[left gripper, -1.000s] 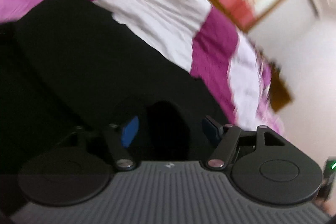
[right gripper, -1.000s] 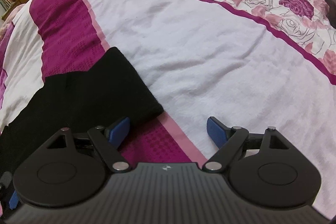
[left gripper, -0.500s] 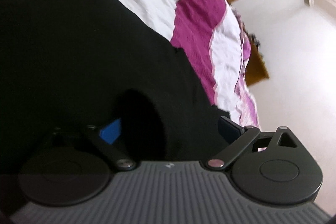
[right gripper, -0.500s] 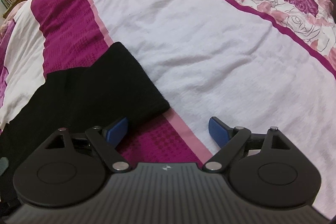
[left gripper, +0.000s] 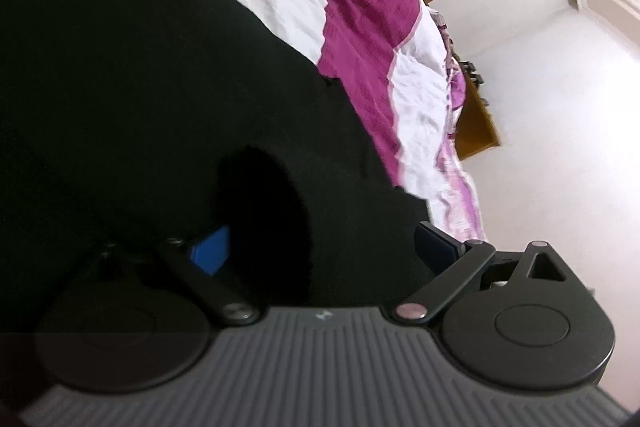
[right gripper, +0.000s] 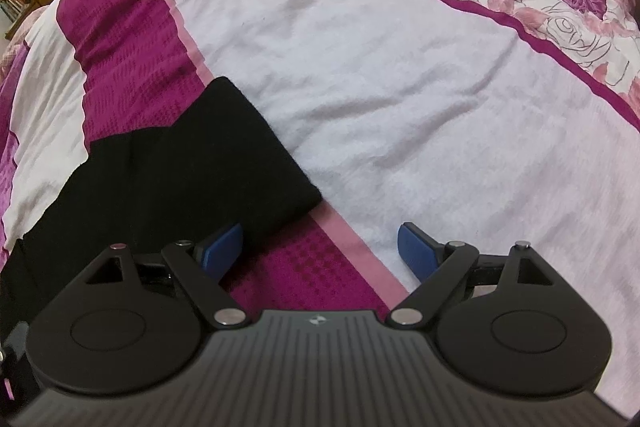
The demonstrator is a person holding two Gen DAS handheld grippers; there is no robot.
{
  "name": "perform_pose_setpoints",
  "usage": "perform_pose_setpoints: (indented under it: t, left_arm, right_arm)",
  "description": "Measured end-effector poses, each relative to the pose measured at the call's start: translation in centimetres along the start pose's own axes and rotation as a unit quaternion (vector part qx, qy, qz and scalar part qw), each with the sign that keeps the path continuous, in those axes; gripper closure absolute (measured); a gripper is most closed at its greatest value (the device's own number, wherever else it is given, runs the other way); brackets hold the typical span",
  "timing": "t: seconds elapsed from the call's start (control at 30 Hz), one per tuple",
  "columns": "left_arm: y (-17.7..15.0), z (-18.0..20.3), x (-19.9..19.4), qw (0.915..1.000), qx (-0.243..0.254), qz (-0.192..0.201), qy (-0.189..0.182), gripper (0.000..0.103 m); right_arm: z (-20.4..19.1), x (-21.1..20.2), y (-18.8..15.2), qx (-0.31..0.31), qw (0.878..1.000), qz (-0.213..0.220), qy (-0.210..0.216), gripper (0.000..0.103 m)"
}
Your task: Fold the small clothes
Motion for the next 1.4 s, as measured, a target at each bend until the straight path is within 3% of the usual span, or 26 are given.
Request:
perform_pose_setpoints:
  t: [0.17,0.27,0.3,0.4,0.57,0.63,0.73,0.93,1.13,1.17,1.23,1.3,1.33,1.4]
  left_arm:
    - [1.7,-1.7,-0.3,0.9942,-0.088,-0.023,-0.057,0.009]
    - [1.8,-3.1,-0.6,0.9906,-0.116,-0.019,-0.070,0.032]
    - [1.7,-3.7,-0.6,0.9901,-0.122,-0.018,-0.066,0.045]
    - [1.4,-4.8,-0.4,0.9895,-0.131,-0.014,-0.059,0.071]
    - [1.4,-5.1,-0.6,0.9899,-0.130,0.000,-0.057,0.094]
    - [1.4,-4.3,-1.0,0.9938,-0.096,0.023,-0.051,0.095]
    - [1.5,-2.7,-1.6,0.9989,-0.022,0.040,0.011,0.096]
    - [4.0,-0.9,-3.7,0.9991,-0.005,0.042,0.003,0.096]
    - [6.5,2.0,-5.4,0.9947,0.079,0.042,0.051,0.096]
    - [6.9,2.1,-5.8,0.9931,0.089,0.043,0.062,0.096]
    - [7.8,1.8,-6.6,0.9899,0.102,0.048,0.085,0.096]
    - [8.4,1.1,-7.8,0.9893,0.097,0.052,0.096,0.096]
    - [8.7,0.8,-8.4,0.9895,0.092,0.056,0.096,0.096]
    - [9.3,0.0,-9.8,0.9901,0.081,0.066,0.094,0.096]
  right_arm:
    - [-0.1,0.1,0.0,0.007,1.000,0.000,0.003,0.013]
    - [-0.2,0.4,-0.2,-0.002,1.000,-0.001,-0.002,0.013]
    - [-0.3,0.4,-0.2,-0.004,1.000,0.000,-0.004,0.013]
    - [-0.5,0.6,-0.2,-0.011,1.000,0.002,-0.007,0.012]
    - [-0.9,1.0,-0.4,-0.028,0.999,0.003,-0.016,0.010]
    - [-1.1,1.1,-0.4,-0.033,0.999,0.004,-0.017,0.010]
    - [-1.0,0.9,-0.3,-0.027,0.999,0.008,-0.014,0.010]
    - [0.4,-1.8,2.5,-0.006,0.994,0.103,-0.042,0.010]
    - [2.7,-1.2,3.2,0.058,0.996,0.069,0.017,0.012]
    - [2.5,-1.0,3.2,0.060,0.996,0.064,0.026,0.015]
    - [1.9,-0.6,2.8,0.056,0.995,0.054,0.057,0.041]
    - [0.8,0.1,2.4,0.050,0.994,0.032,0.092,0.058]
    - [0.2,0.3,2.1,0.045,0.992,0.026,0.111,0.063]
    - [-1.0,0.4,1.7,0.022,0.992,0.026,0.123,0.064]
Point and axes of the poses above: each gripper's, at about its wrist camera, not at the fingertips, and x roughly the way its jaws point, z to its right, y to its top, the point moved 6 cm from there along x, roughly the way its jaws point, and after that the axes turned 10 degrees about y, right-handed, at the moved point
